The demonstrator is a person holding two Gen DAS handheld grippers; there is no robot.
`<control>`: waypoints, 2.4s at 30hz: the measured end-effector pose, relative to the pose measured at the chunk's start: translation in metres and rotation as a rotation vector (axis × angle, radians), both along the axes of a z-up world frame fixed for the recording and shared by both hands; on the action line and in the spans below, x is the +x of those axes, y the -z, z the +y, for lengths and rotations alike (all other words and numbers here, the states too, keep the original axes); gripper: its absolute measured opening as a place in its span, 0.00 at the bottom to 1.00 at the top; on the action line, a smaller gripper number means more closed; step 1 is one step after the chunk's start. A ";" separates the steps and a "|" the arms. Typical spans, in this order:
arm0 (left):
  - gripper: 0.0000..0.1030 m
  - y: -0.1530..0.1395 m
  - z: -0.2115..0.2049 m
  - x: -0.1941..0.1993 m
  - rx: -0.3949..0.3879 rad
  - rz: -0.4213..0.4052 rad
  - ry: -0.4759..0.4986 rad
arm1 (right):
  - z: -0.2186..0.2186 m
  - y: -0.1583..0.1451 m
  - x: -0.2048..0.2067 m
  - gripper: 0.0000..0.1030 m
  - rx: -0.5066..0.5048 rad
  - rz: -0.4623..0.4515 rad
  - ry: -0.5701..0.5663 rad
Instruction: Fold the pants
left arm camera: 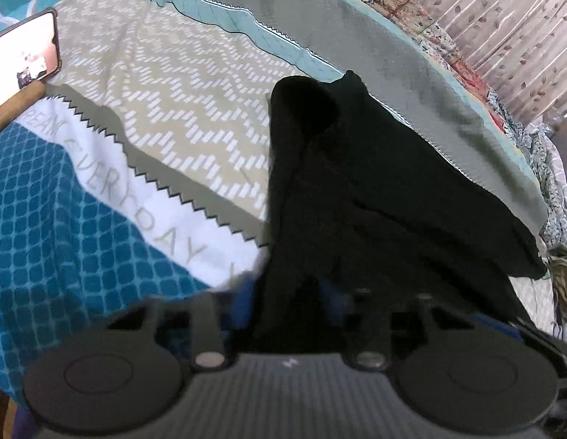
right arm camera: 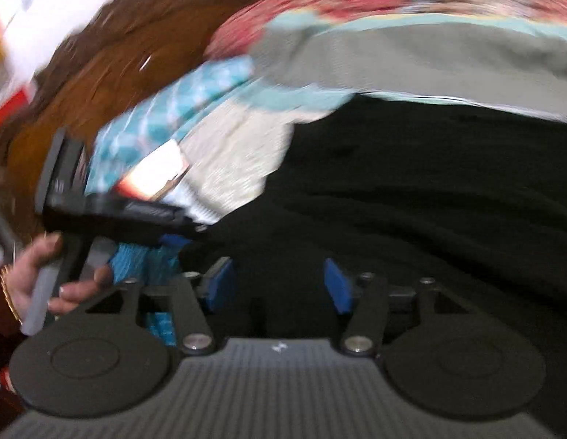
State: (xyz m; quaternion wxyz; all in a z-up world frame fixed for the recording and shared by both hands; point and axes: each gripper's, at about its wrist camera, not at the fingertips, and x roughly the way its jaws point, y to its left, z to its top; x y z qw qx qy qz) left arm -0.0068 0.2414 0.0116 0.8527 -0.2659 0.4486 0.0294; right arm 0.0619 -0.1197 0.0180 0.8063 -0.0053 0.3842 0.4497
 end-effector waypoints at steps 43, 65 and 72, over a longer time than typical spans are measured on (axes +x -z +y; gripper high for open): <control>0.35 0.055 0.099 0.149 -0.458 -0.080 -0.103 | 0.190 0.052 0.034 0.14 -0.133 0.128 -0.228; 0.56 0.000 0.110 0.080 -0.297 -0.180 -0.026 | 0.219 0.061 0.006 0.46 -0.011 0.075 -0.154; 0.77 0.008 0.093 -0.039 -0.343 -0.112 -0.003 | 0.125 0.070 0.001 0.45 0.080 0.131 0.108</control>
